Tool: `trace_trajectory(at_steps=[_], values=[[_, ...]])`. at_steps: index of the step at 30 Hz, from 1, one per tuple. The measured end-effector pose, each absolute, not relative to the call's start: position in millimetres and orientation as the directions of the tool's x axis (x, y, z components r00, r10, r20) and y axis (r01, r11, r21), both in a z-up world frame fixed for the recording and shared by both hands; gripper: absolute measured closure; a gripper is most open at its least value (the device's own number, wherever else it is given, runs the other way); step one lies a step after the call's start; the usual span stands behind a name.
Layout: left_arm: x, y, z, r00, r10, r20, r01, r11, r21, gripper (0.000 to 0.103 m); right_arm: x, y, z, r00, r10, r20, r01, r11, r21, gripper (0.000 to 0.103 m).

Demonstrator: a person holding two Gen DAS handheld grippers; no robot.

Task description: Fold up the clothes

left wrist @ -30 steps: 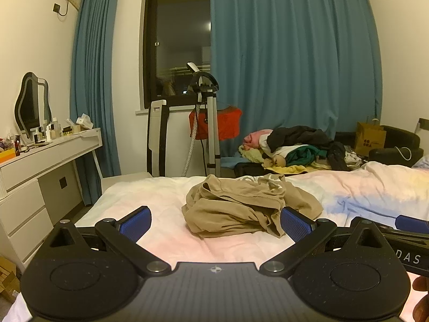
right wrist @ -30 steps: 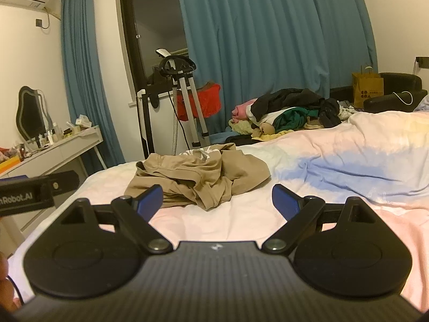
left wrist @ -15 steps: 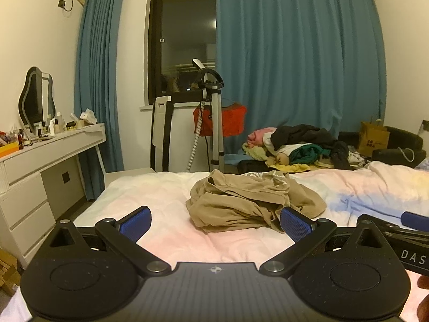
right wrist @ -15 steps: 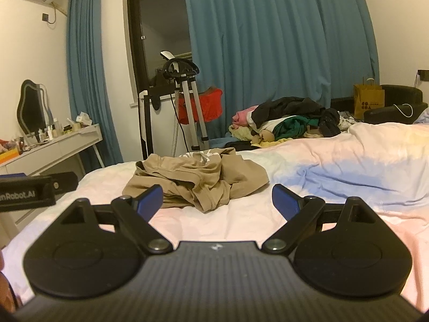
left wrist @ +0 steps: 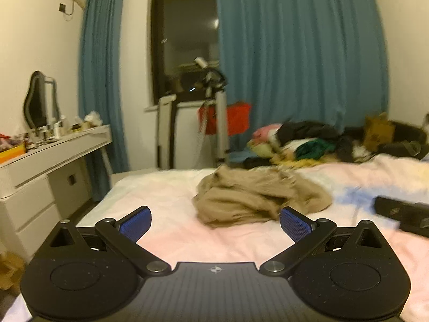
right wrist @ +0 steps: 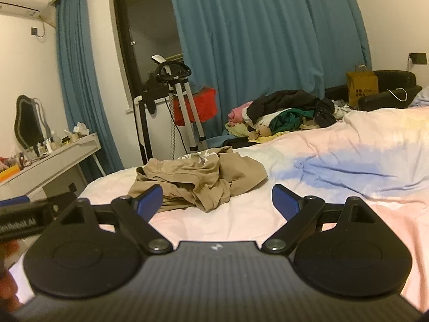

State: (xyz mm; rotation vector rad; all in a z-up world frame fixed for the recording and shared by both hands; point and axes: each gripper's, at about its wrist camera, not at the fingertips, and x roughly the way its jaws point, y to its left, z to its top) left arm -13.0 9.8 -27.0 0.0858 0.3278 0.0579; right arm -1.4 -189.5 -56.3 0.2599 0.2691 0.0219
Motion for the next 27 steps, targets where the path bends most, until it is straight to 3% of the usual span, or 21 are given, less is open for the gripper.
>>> trace_trajectory(at_steps=[8, 15, 21, 22, 24, 25, 26, 27], values=[[91.9, 15.4, -39.1, 0.867, 0.051, -0.495, -0.023, 0.998, 0.061, 0.0, 20.7, -202.0, -72.8, 0.95, 0.049, -0.308, 0.054, 0.947, 0.316, 0.013], [204.0, 27.0, -58.8, 0.865, -0.007, -0.501, -0.008, 1.0, -0.029, 0.004, 62.0, -202.9, -99.0, 0.936, 0.073, -0.346, 0.046, 0.945, 0.323, 0.013], [285.8, 43.2, -87.4, 0.856, -0.048, -0.514, -0.039, 0.987, -0.156, 0.02, 95.0, -198.5, -124.9, 0.94, 0.1, -0.326, 0.007, 0.95, 0.312, 0.013], [296.0, 47.0, -90.6, 0.856, -0.045, -0.515, -0.047, 0.985, -0.165, 0.028, 99.8, -197.1, -130.0, 0.941, 0.104, -0.321, -0.001, 0.952, 0.307, 0.013], [310.7, 52.5, -97.9, 0.852, -0.032, -0.522, -0.074, 0.981, -0.181, 0.056, 109.9, -194.9, -140.6, 0.942, 0.117, -0.316, -0.018, 0.954, 0.299, 0.013], [314.2, 55.5, -98.6, 0.855, -0.047, -0.516, -0.066, 0.978, -0.198, 0.078, 115.5, -194.3, -146.8, 0.938, 0.127, -0.322, -0.026, 0.954, 0.3, 0.013], [317.4, 58.6, -99.2, 0.858, -0.063, -0.509, -0.057, 0.975, -0.216, 0.088, 120.4, -194.3, -151.8, 0.935, 0.138, -0.326, -0.033, 0.951, 0.308, 0.013], [316.1, 59.1, -96.4, 0.869, -0.069, -0.489, -0.045, 0.975, -0.217, 0.091, 124.5, -194.9, -155.9, 0.933, 0.15, -0.328, -0.039, 0.946, 0.322, 0.013]])
